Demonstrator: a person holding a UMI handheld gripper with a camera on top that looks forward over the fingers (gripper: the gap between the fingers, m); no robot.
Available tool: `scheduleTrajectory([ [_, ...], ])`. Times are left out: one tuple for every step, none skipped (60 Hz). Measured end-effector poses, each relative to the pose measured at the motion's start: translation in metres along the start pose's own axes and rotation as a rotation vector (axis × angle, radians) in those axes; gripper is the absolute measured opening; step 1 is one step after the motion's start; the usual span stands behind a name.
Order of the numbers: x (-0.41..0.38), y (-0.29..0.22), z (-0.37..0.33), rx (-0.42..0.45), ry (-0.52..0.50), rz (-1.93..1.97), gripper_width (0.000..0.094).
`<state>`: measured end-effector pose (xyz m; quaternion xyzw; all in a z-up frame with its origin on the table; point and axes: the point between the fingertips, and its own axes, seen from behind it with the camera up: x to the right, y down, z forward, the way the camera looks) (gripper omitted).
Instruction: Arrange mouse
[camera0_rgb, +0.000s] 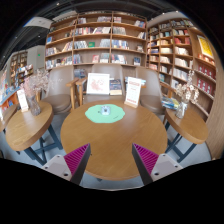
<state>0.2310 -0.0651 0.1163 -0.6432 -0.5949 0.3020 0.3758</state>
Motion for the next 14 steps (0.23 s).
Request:
scheduleTrajectory([
  [0.0002, 0.0007, -0.0013, 0.002, 0.000, -0.002, 0.0853],
  [0.0007, 0.0012, -0.0022, 0.006, 0.002, -0.007, 0.0855],
  [0.0012, 0.0018, -0.0030, 0.010, 0.004, -0.014, 0.0855],
  [0.0015, 0.0028, -0.0035, 0.008, 0.004, -0.019, 0.0853],
  [0.0018, 0.0041, -0.0042, 0.006, 0.006, -0.021, 0.0852],
  [0.0024, 0.0052, -0.0046, 0.004, 0.009, -0.022, 0.0856],
  [0.0030, 0.0058, -0.0053, 0.003, 0.010, -0.020, 0.0857],
  [0.0032, 0.0061, -0.0057, 0.003, 0.010, -0.016, 0.0858],
  [0.0031, 0.0064, -0.0061, 0.002, 0.009, -0.012, 0.0859],
  [0.0026, 0.0068, -0.0062, 0.001, 0.007, -0.009, 0.0855],
  [0.0023, 0.0071, -0.0065, 0.000, 0.004, -0.007, 0.0854],
  [0.0013, 0.0075, -0.0069, -0.001, 0.001, -0.005, 0.0855],
  [0.0006, 0.0078, -0.0075, -0.002, -0.003, -0.002, 0.0854],
  [-0.0002, 0.0081, -0.0081, -0.002, -0.007, 0.001, 0.0856],
])
